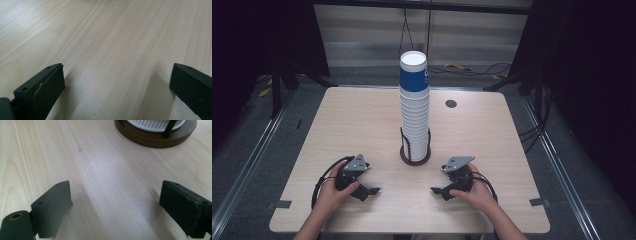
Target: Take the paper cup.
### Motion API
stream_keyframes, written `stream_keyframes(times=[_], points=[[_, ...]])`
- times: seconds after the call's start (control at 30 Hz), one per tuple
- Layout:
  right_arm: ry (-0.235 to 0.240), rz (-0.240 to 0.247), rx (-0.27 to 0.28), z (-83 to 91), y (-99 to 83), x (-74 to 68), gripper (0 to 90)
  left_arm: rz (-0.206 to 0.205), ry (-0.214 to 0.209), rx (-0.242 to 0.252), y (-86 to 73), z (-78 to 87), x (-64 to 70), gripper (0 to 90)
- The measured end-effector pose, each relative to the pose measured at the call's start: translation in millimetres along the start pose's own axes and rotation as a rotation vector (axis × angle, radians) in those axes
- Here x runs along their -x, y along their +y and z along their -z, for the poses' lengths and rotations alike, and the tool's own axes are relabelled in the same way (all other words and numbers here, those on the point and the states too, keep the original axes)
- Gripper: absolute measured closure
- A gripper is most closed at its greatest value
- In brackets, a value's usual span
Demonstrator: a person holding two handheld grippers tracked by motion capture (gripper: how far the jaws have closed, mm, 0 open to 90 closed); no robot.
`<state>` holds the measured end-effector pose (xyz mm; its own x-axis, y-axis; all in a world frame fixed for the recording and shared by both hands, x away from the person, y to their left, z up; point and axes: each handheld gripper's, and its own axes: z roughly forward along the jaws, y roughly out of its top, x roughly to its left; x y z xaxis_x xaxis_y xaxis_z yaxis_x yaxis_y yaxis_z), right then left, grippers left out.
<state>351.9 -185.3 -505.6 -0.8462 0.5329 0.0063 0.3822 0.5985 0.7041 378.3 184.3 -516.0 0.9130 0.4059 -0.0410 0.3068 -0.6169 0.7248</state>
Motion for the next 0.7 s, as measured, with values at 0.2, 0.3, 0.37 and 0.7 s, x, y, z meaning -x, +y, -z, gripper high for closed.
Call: stream_keyframes(times=[0.2, 0.3, 0.37, 0.7], points=[[0.0, 0.001, 0.001, -0.1, 0.0, 0.1, 9.7, 0.002, 0.002, -0.002, -0.1, 0.2, 0.2, 0.0], [0.001, -0.001, 0.001, -0.1, 0.0, 0.0, 9.7, 0.009, 0.012, -0.001, -0.4, 0.6, 1.1, 0.0], [0.001, -0.004, 0.002, 0.0, -0.1, -0.2, 10.5, 0.016, 0.012, -0.001, -0.8, 1.4, 1.5, 0.0], [0.04, -0.094, -0.005, 14.4, 11.6, 5.5, 13.7, 0.154, -0.046, 0.033, 8.9, 16.2, -4.8, 12.4]])
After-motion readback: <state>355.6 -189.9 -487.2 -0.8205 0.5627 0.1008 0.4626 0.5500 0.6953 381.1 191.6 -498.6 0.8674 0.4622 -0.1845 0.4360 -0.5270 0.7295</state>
